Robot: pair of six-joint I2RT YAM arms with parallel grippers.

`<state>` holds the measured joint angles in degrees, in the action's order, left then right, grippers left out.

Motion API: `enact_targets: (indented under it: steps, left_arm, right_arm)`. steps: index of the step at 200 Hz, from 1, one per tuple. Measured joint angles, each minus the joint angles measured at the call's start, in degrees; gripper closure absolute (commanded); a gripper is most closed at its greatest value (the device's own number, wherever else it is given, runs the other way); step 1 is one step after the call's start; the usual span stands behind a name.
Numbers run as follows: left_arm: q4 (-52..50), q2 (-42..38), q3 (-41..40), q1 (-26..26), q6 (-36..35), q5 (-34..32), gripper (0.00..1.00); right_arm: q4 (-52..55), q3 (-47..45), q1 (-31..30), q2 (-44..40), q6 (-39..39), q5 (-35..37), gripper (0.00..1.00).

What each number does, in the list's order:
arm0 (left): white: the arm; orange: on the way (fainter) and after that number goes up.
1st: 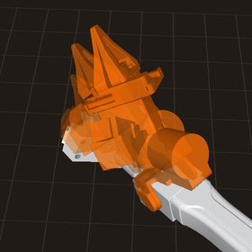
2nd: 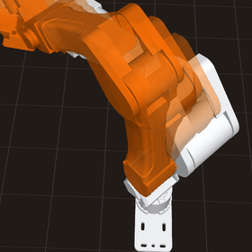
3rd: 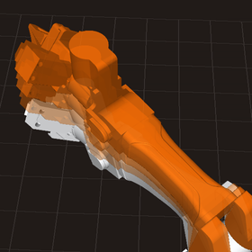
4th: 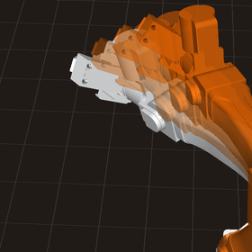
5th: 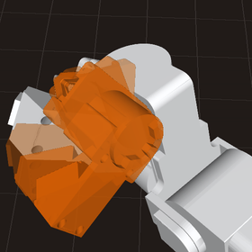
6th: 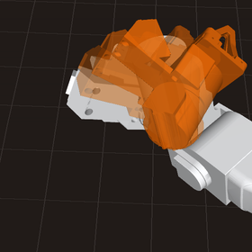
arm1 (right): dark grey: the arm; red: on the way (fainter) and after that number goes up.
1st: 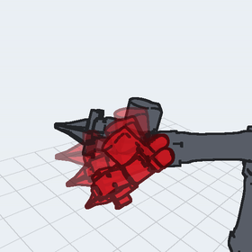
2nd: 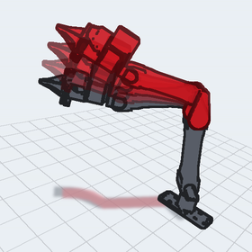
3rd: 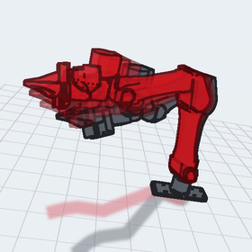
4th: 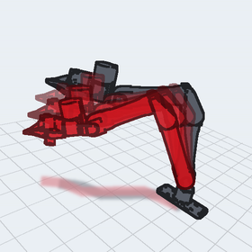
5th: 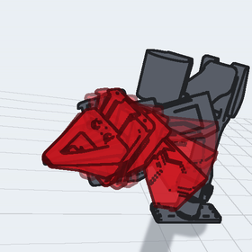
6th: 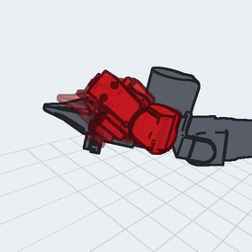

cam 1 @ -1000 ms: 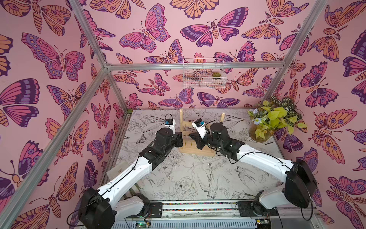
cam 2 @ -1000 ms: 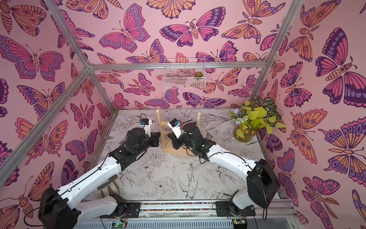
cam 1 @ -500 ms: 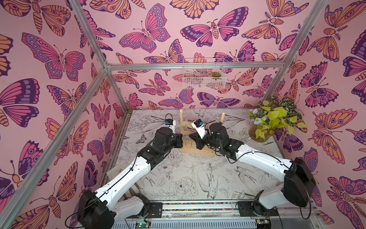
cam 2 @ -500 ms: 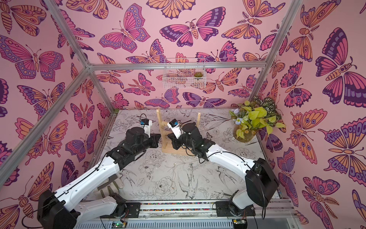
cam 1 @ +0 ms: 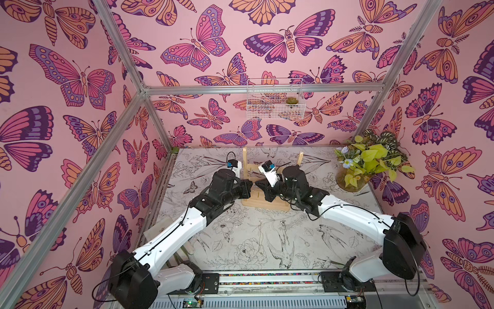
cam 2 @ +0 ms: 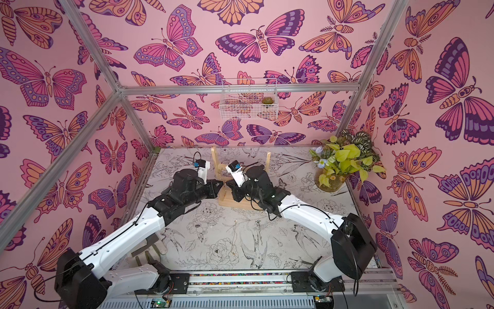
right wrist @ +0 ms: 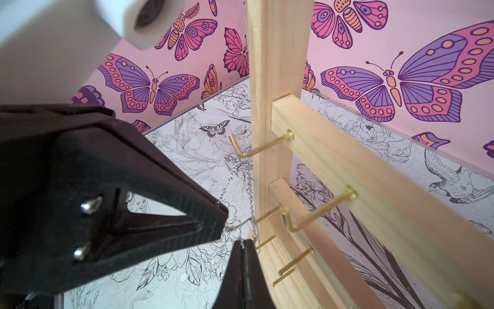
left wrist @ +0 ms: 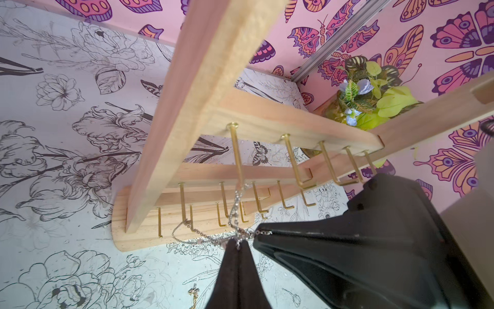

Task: Hang the necklace on the jewelry display stand
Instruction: Hang the necklace on the stand.

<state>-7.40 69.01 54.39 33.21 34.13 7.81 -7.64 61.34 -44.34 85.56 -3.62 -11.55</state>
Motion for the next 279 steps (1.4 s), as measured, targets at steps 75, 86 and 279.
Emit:
enact_targets:
  steps: [75,86,279]
  left_arm:
    - [3.1,-1.4,0.0,0.2,1.7,0.2,1.00]
    - [3.1,-2.3,0.0,0.2,1.7,0.2,1.00]
    - [-6.4,-1.1,0.9,-0.3,-4.6,-12.0,1.00]
  right_arm:
    - [-0.3,0.0,0.0,0.0,0.0,0.4,0.95]
    - [-0.3,0.0,0.0,0.0,0.0,0.5,0.95]
    - [1.5,0.2,0.0,1.2,0.9,1.1,0.95]
